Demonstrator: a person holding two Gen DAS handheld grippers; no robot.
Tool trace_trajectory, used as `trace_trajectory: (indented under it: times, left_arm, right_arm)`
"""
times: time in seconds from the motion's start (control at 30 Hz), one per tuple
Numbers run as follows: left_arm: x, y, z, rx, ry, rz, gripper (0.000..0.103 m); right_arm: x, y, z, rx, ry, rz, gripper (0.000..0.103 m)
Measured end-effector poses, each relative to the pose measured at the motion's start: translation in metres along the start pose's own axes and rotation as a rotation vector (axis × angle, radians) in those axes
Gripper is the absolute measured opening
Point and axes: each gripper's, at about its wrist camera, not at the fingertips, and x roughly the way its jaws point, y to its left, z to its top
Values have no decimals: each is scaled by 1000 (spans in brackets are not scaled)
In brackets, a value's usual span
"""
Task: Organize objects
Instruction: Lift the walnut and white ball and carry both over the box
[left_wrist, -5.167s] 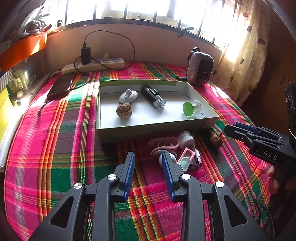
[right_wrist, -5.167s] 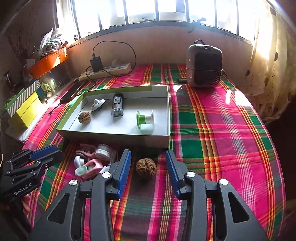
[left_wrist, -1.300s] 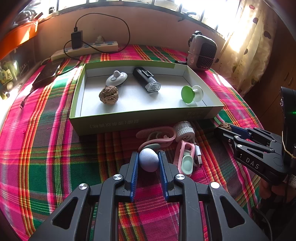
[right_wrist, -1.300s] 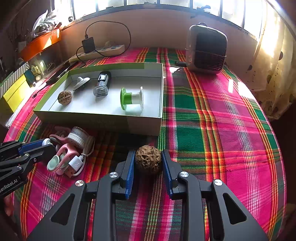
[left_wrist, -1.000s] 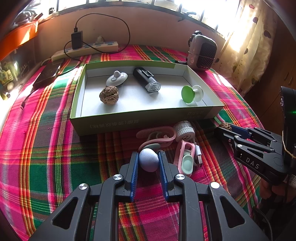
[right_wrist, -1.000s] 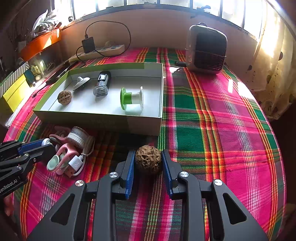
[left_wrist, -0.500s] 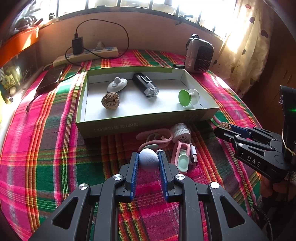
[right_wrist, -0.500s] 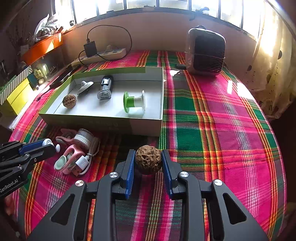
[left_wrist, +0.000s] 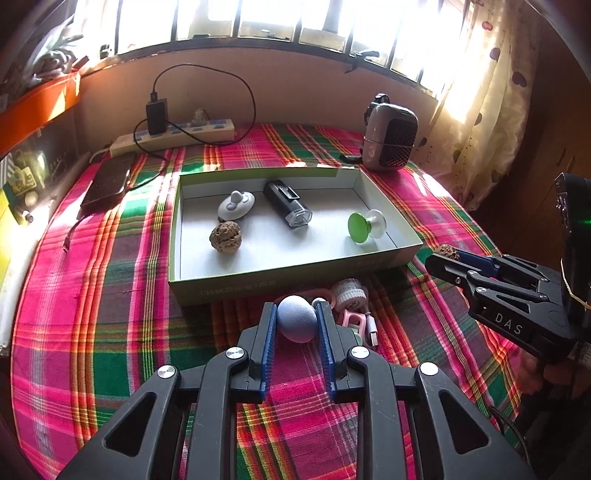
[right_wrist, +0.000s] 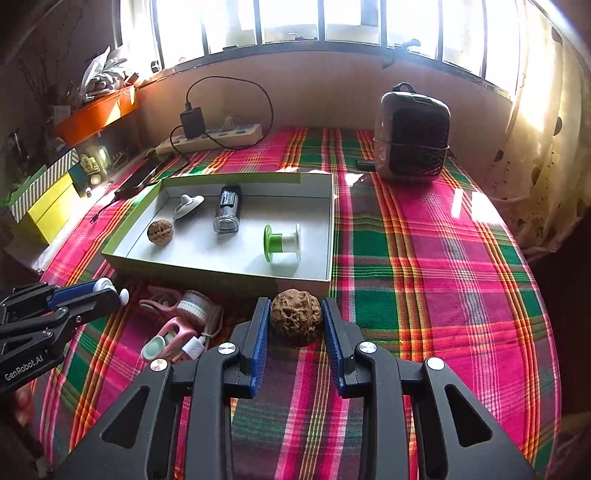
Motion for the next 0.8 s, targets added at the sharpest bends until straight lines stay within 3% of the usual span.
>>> trace_trajectory:
  times: [0.43, 0.8]
  left_arm:
    - [13, 10, 25, -23, -11, 10, 20]
    - [43, 22, 54, -26, 6, 25, 20]
  right_arm:
    - [8, 6, 27, -21, -19, 26, 29]
    - [41, 13, 65, -45, -2, 52, 29]
